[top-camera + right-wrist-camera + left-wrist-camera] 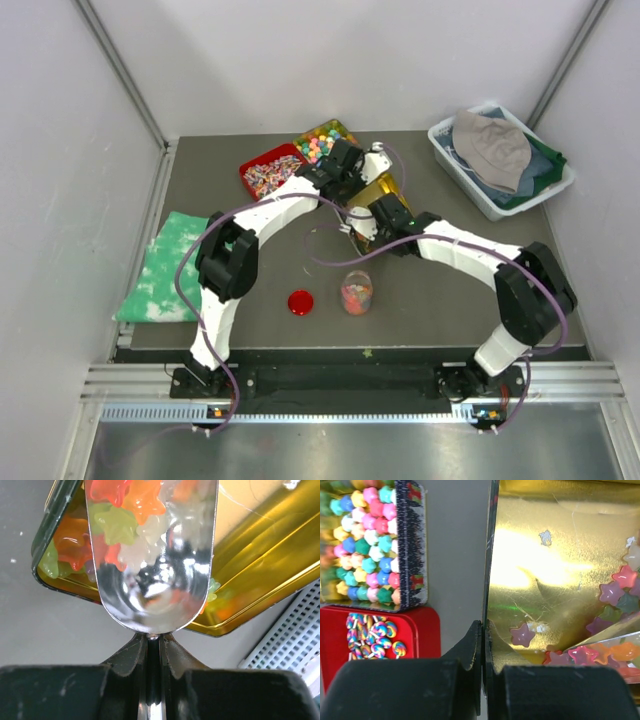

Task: Pack the candies
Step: Scoop the fake candies from the storage box.

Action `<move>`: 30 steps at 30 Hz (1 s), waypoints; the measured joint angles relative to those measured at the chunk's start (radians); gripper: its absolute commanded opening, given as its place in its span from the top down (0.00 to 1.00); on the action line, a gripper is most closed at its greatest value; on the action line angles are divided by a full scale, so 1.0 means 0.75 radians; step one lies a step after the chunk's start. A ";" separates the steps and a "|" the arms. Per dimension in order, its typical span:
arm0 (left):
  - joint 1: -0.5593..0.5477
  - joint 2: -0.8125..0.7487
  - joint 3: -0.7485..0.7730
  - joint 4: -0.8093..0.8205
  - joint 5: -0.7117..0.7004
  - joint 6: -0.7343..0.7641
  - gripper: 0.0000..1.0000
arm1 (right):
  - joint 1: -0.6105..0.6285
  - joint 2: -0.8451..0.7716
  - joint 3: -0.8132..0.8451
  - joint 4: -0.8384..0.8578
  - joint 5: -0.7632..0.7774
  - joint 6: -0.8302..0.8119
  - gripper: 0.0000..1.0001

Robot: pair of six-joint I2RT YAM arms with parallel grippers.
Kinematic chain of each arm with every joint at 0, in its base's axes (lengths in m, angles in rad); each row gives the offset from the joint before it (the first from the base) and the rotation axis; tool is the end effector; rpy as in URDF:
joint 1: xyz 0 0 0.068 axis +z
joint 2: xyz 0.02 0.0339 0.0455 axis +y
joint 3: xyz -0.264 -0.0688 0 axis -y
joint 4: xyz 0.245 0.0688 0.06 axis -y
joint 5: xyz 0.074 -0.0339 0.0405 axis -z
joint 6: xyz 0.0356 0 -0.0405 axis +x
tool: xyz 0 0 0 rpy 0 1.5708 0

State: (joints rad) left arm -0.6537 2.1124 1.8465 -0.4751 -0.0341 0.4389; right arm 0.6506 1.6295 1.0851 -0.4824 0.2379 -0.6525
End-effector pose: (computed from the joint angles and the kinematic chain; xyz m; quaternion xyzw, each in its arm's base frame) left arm 0.3890 -0.2965 0.2593 0.4695 0.7854 -0.0277 0.4024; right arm 0.2695 0.1946 0.2086 -0.5546 0.7798 -0.1146 0.2666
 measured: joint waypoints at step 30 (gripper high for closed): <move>-0.007 -0.001 -0.034 0.099 0.018 -0.040 1.00 | -0.008 -0.070 -0.121 0.174 0.225 0.104 1.00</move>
State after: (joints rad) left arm -0.6590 2.1117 1.8210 -0.4007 -0.0204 0.4091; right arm 0.6449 1.5772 0.9947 -0.3515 0.4065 -0.5747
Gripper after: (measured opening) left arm 0.023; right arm 0.082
